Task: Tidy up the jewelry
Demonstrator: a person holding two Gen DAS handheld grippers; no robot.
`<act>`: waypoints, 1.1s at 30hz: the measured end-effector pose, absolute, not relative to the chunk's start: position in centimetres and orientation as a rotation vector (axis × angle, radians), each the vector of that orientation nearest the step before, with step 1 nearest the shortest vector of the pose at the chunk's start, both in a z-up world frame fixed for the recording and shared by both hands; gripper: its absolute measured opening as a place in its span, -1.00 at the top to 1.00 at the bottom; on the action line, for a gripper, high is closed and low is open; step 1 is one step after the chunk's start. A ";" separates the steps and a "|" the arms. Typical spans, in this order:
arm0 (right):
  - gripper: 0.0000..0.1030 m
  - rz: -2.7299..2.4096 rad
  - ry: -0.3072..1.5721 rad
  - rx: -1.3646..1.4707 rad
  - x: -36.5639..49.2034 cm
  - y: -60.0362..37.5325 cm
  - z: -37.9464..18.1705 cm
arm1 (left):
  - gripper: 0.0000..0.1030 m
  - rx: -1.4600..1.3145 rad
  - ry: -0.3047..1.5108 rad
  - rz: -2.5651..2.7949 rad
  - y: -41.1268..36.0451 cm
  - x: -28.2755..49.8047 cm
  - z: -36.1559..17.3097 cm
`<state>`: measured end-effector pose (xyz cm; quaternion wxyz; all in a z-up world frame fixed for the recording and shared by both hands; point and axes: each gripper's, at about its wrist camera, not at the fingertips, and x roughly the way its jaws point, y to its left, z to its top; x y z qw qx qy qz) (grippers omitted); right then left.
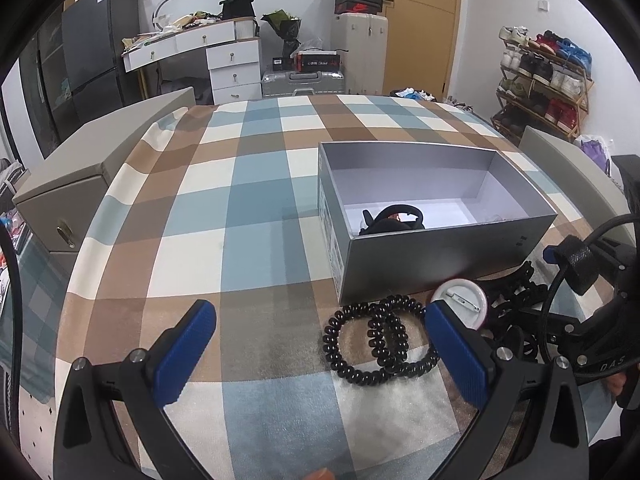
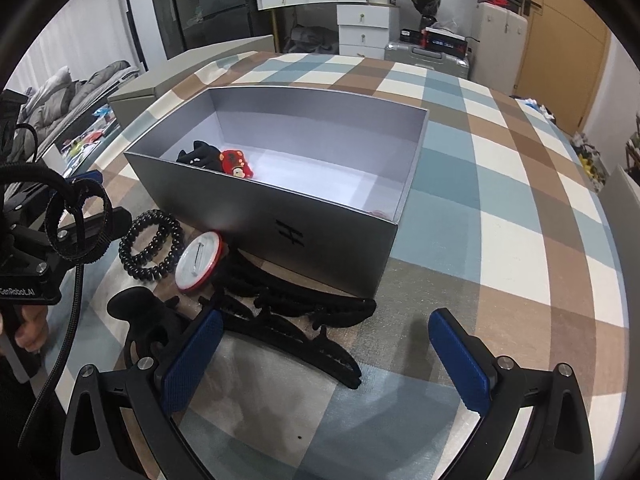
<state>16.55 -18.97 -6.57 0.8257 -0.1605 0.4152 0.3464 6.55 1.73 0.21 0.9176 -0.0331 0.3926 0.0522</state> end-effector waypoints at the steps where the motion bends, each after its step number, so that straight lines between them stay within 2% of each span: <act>1: -1.00 0.734 0.883 -0.344 16.6 -19.0 -6.6 | -0.98 -0.064 0.812 0.108 1.7 6.6 0.1; 21: -1.00 0.744 0.885 -0.332 15.8 -17.2 -6.7 | -0.98 -0.058 0.828 0.105 1.7 6.7 -0.2; 33: -1.00 0.732 0.939 -0.363 16.7 -19.2 -6.6 | -0.98 -0.047 0.839 0.100 1.5 6.8 -0.5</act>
